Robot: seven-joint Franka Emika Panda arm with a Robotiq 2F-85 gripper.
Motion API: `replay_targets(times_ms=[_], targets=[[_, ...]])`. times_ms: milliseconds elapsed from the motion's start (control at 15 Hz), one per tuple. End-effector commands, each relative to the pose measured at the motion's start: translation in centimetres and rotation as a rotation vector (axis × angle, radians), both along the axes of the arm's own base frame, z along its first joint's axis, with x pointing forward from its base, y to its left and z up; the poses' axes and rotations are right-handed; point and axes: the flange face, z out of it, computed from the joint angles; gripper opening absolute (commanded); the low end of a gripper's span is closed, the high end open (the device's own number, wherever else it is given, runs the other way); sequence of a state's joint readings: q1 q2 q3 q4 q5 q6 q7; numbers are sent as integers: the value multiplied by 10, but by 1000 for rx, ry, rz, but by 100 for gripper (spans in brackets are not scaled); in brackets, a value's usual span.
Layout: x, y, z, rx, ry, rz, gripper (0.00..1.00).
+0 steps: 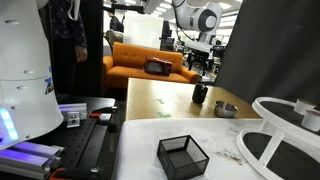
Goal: Pick up the marker from the black cup and put it on the table, then move the silver bowl backward
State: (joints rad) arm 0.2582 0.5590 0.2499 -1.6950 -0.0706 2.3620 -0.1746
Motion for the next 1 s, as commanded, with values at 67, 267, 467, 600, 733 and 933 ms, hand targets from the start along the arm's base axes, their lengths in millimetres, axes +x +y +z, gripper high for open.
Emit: replay_targets(times_ms=[67,267,467,600,733,933], targets=[[16,11,-3,-13,-5,28,100],[28,12,-13,-1,-27,53,100],[40,11,-24,31,-46,97,100],[50,10,-32,71,-60,141,100],[54,8,-38,66,-53,159,100],[51,8,-42,47,-56,141,100]])
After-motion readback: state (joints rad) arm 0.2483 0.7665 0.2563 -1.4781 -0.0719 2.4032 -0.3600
